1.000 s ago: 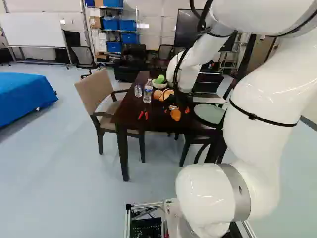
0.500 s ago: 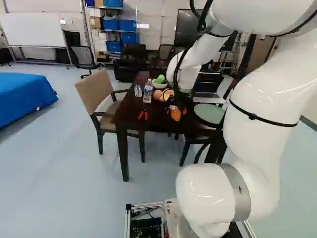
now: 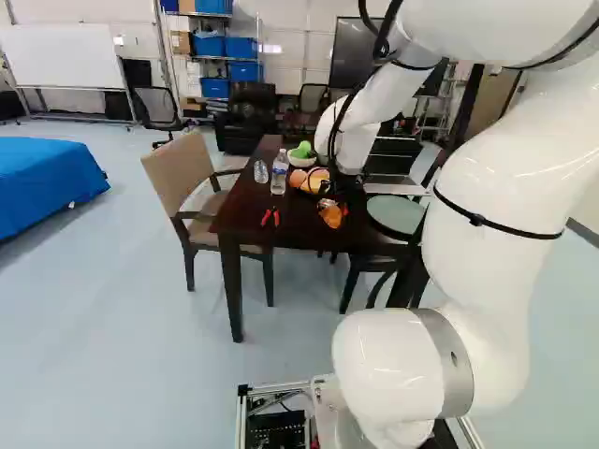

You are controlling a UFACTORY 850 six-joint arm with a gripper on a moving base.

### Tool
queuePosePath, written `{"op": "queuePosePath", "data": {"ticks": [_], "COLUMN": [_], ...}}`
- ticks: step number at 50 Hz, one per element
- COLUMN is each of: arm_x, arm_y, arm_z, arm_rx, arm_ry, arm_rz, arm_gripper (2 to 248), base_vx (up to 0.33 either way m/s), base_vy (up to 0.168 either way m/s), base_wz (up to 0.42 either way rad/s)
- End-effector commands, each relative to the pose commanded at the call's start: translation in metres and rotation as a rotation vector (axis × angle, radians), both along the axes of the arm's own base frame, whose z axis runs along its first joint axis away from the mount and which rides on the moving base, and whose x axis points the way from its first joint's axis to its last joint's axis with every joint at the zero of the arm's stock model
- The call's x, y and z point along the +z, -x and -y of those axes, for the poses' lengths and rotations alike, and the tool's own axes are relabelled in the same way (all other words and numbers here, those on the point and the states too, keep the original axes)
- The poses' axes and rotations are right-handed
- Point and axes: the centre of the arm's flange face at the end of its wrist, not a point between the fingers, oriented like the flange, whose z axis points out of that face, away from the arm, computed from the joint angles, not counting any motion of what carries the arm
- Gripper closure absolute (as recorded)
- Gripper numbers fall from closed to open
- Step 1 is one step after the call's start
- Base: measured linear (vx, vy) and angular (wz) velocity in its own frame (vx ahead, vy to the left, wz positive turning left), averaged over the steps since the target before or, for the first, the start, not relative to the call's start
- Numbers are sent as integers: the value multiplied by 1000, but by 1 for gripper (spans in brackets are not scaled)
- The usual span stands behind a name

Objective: Move the croissant to the empty plate

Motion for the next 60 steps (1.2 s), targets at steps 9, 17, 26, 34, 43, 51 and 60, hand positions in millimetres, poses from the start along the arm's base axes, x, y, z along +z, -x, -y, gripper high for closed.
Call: {"op": "queuePosePath", "data": {"ticks": [9,17,26,34,43,51,60], "arm_x": [0,0,2,11,23,33,45], "arm_y": [0,0,1,5,10,13,7], "arm_z": [0,0,0,0,-1,0,9], "arm_rx": [0,0,0,0,0,-2,-20], "arm_ry": [0,0,0,2,4,6,9], "arm_rz": [0,0,5,23,47,69,96], "arm_gripper": [126,130,130,130,130,130,130], "base_vx": [0,0,0,0,0,0,0], "base_vy": [0,0,0,0,0,0,0], "base_wz": [0,0,0,0,0,0,0]}}
